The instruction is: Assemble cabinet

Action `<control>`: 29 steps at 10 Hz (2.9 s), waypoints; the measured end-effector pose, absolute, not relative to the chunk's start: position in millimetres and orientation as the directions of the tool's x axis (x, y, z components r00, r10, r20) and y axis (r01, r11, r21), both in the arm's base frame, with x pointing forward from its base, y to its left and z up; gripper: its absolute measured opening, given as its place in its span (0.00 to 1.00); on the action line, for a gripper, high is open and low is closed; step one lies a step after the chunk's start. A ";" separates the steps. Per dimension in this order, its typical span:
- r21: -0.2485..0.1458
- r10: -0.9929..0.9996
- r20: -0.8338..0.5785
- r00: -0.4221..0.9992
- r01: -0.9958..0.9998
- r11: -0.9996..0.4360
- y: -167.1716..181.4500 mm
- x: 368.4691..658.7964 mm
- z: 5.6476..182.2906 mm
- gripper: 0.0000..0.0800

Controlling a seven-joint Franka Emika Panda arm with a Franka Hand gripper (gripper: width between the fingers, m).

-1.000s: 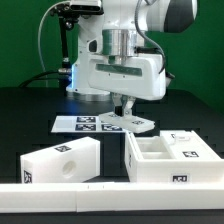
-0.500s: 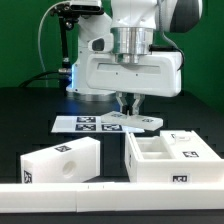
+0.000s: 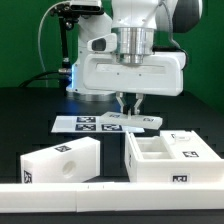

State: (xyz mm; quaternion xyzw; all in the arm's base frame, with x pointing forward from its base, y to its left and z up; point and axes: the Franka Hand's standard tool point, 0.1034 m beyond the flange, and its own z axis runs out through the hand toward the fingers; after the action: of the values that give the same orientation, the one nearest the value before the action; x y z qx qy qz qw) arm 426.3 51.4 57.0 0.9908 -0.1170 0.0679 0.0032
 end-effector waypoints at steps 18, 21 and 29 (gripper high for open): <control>0.117 1.000 -0.028 -0.012 0.993 0.015 95.1 453.8 67.1 0.08; 0.114 1.000 -0.031 0.008 0.993 -0.004 91.3 452.6 65.3 0.08; -0.016 0.995 -0.069 0.073 0.997 -0.074 64.0 450.0 65.0 0.08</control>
Offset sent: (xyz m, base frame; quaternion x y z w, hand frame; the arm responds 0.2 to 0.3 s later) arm 0.0000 0.0000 0.0000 0.0000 0.0000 -0.1938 0.9810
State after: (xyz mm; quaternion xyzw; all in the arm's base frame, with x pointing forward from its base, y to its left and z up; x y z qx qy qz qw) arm 450.0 64.0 65.0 0.7321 0.6803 -0.0306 0.0175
